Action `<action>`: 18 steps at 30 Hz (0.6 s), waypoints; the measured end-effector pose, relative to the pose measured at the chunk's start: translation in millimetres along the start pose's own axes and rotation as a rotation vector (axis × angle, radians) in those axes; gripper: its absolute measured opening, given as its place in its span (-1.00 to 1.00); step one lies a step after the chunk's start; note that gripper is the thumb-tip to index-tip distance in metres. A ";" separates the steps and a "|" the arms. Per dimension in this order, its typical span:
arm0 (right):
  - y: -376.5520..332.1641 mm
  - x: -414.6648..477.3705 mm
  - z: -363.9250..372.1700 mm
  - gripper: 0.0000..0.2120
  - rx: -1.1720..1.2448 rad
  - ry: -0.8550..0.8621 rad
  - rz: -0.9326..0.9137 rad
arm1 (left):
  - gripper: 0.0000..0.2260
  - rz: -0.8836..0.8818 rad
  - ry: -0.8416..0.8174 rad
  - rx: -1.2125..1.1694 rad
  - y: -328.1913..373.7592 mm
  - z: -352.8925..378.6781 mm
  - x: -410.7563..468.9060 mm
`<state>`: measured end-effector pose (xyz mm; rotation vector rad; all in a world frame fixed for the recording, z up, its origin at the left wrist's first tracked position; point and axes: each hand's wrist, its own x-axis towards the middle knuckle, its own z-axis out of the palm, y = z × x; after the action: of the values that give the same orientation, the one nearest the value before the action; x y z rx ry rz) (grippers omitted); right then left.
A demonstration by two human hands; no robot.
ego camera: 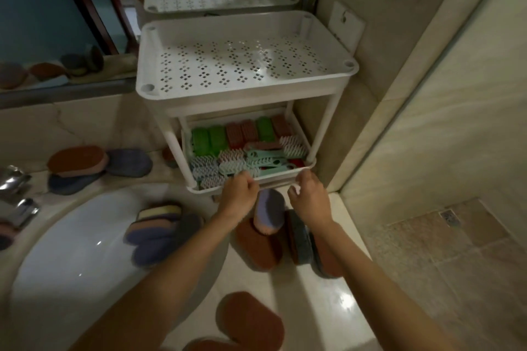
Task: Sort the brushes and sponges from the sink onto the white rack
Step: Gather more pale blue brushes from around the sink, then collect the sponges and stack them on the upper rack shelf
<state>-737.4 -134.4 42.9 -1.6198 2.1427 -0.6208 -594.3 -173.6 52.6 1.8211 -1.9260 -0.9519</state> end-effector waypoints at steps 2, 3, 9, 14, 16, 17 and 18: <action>9.5 -23.2 7.3 -0.60 -0.029 -0.112 0.081 | -0.66 -0.050 -0.134 0.078 -7.0 14.1 -8.5; 14.1 -33.4 10.8 -0.58 -0.056 -0.172 0.117 | -0.66 -0.050 -0.186 0.109 -10.7 20.5 -9.1; 29.5 -58.6 23.7 -0.48 -0.140 -0.246 0.148 | -0.24 -0.222 -0.256 0.135 -13.0 42.2 -12.1; 32.8 -61.5 24.0 -0.50 -0.108 -0.172 0.150 | -0.32 -0.272 -0.087 -0.081 -10.1 46.7 -17.5; 30.5 -64.8 16.3 -0.53 -0.070 -0.098 0.141 | -0.60 -0.199 0.004 -0.109 -7.5 41.1 -25.9; 28.6 -67.3 11.4 -0.53 -0.051 -0.055 0.130 | -0.80 -0.153 0.054 -0.119 -6.5 36.8 -31.5; 26.1 -70.2 5.8 -0.53 -0.033 -0.013 0.114 | -0.93 -0.119 0.093 -0.125 -3.7 30.1 -40.2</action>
<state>-736.7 -61.2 26.1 -1.5022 2.2289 -0.5410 -605.6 -127.2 36.7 1.8894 -1.6817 -0.9833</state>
